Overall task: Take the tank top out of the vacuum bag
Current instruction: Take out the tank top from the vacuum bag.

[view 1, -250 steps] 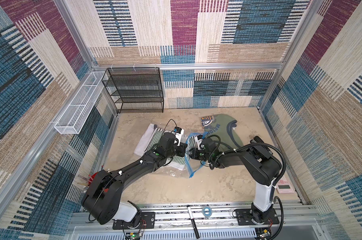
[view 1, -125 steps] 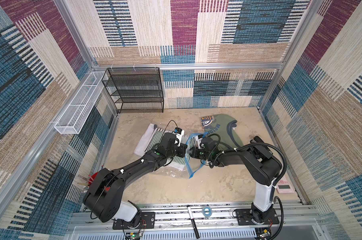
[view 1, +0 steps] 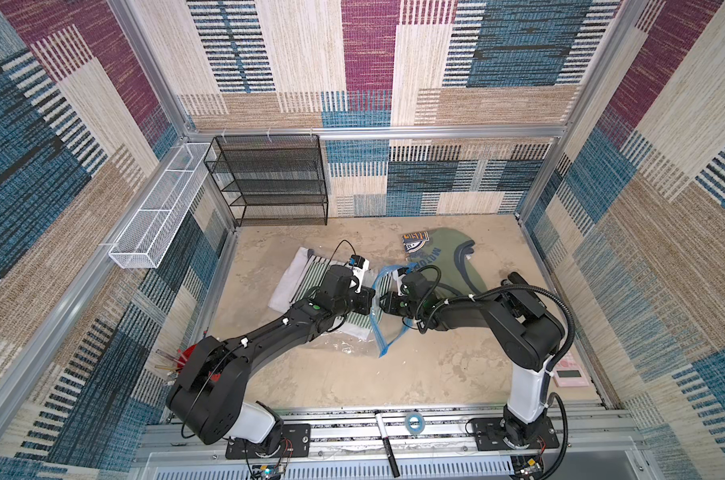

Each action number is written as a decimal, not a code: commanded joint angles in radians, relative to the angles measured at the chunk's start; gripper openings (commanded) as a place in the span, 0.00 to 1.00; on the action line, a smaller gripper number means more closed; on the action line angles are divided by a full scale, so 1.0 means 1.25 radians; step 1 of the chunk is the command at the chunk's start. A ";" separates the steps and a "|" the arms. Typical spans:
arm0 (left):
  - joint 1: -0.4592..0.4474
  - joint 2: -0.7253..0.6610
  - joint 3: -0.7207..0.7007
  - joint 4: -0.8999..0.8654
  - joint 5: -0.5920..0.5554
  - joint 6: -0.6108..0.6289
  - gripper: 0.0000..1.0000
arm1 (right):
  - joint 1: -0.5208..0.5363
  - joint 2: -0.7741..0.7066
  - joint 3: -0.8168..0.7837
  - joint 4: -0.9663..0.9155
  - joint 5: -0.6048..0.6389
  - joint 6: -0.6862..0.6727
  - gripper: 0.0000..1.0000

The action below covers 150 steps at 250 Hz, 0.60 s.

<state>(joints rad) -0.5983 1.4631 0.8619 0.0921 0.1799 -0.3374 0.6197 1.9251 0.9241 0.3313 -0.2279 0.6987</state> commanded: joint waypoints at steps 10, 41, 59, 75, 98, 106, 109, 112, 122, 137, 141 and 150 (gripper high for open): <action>0.001 -0.006 0.004 -0.004 -0.002 0.010 0.00 | 0.000 0.025 0.026 -0.005 -0.025 -0.014 0.33; 0.000 -0.007 0.003 -0.002 0.001 0.010 0.00 | 0.005 0.039 0.040 0.004 -0.059 -0.024 0.33; 0.000 -0.005 0.003 -0.003 0.007 0.011 0.00 | 0.011 0.035 0.041 0.018 -0.069 -0.034 0.33; 0.000 -0.001 0.004 -0.003 0.013 0.011 0.00 | 0.015 0.029 0.039 0.029 -0.076 -0.037 0.33; 0.001 0.003 0.003 0.002 0.025 0.010 0.00 | 0.017 0.022 0.037 0.036 -0.075 -0.040 0.33; 0.000 0.004 0.004 0.003 0.028 0.010 0.00 | 0.016 0.020 0.037 0.034 -0.073 -0.042 0.33; 0.000 0.004 0.005 0.004 0.029 0.009 0.00 | 0.017 0.019 0.039 0.033 -0.072 -0.041 0.33; 0.000 0.005 0.004 0.006 0.030 0.009 0.00 | 0.017 0.019 0.039 0.033 -0.073 -0.041 0.33; 0.000 0.006 0.005 0.006 0.033 0.009 0.00 | 0.016 0.019 0.041 0.031 -0.072 -0.045 0.33; 0.000 0.009 0.007 0.007 0.036 0.009 0.00 | 0.017 0.021 0.044 0.032 -0.075 -0.045 0.33; 0.001 0.010 0.007 0.008 0.036 0.009 0.00 | 0.016 0.021 0.046 0.032 -0.077 -0.046 0.33; 0.000 0.010 0.007 0.009 0.038 0.007 0.00 | 0.017 0.021 0.046 0.035 -0.082 -0.046 0.33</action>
<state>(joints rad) -0.5983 1.4708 0.8619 0.0921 0.2008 -0.3370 0.6399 1.9564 0.9691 0.3454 -0.3073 0.6552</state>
